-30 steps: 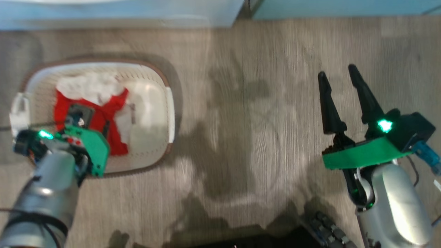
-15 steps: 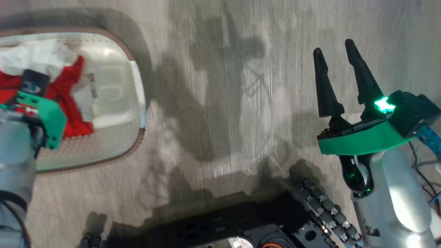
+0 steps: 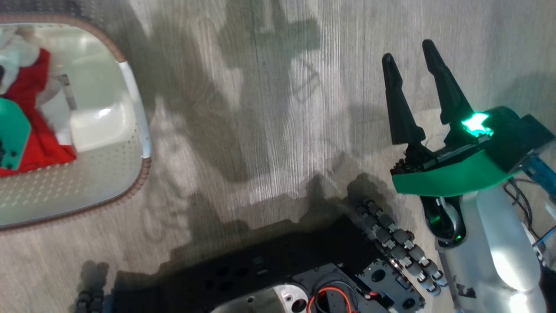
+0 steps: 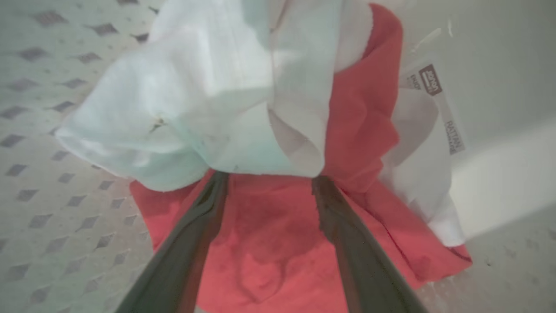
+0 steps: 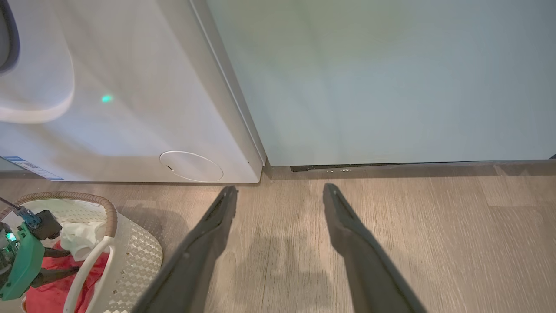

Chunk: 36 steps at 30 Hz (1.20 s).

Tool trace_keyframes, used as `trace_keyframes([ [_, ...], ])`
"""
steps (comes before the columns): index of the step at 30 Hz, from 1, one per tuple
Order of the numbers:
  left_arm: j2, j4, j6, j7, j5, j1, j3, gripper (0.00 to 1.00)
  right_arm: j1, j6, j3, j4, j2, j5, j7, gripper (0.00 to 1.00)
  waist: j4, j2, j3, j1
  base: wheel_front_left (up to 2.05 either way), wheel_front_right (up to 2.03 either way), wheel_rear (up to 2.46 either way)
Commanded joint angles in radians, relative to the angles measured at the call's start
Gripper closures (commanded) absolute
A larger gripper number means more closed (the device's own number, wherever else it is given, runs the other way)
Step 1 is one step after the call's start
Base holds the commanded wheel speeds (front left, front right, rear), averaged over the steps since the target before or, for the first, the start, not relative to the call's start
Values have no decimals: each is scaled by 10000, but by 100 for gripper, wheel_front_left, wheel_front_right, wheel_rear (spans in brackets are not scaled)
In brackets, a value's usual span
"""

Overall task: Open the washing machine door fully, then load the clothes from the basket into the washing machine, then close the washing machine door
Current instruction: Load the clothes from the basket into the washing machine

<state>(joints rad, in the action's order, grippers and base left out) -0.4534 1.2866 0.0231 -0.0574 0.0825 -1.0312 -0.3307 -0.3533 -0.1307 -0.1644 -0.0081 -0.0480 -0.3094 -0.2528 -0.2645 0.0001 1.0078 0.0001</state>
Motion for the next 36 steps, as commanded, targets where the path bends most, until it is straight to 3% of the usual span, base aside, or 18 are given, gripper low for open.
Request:
trace_keyframes([
  [1,-599,17,-80,37,93,116,103,0,310,0,-207,-324,-22,-88,-90,0,-126,-1,170,-1,0,0,0],
  [8,-1150,30,-301,129,257,-162,-178,0,265,0,-381,-552,-22,-160,-90,0,-292,-1,597,-1,0,0,0],
  [13,-1185,35,-86,172,248,-222,-340,0,333,0,-426,-627,-22,-132,-90,0,-327,-1,687,-1,0,0,0],
  [20,-709,40,982,637,-368,-93,-362,0,322,0,-417,-645,-22,-57,-90,0,-294,-1,740,-1,0,0,0],
  [30,-87,41,1072,652,-1101,-81,-1246,0,337,0,-318,-637,-22,72,-90,0,-121,-1,675,-1,0,0,0],
  [33,295,34,1073,590,-1649,75,-1586,0,358,0,-296,-618,-22,124,-90,0,-91,-1,635,-1,0,0,0],
  [36,315,-54,1074,552,-2133,59,-2021,0,381,0,-265,-601,-22,169,-90,0,-52,-1,626,-1,0,0,0],
])
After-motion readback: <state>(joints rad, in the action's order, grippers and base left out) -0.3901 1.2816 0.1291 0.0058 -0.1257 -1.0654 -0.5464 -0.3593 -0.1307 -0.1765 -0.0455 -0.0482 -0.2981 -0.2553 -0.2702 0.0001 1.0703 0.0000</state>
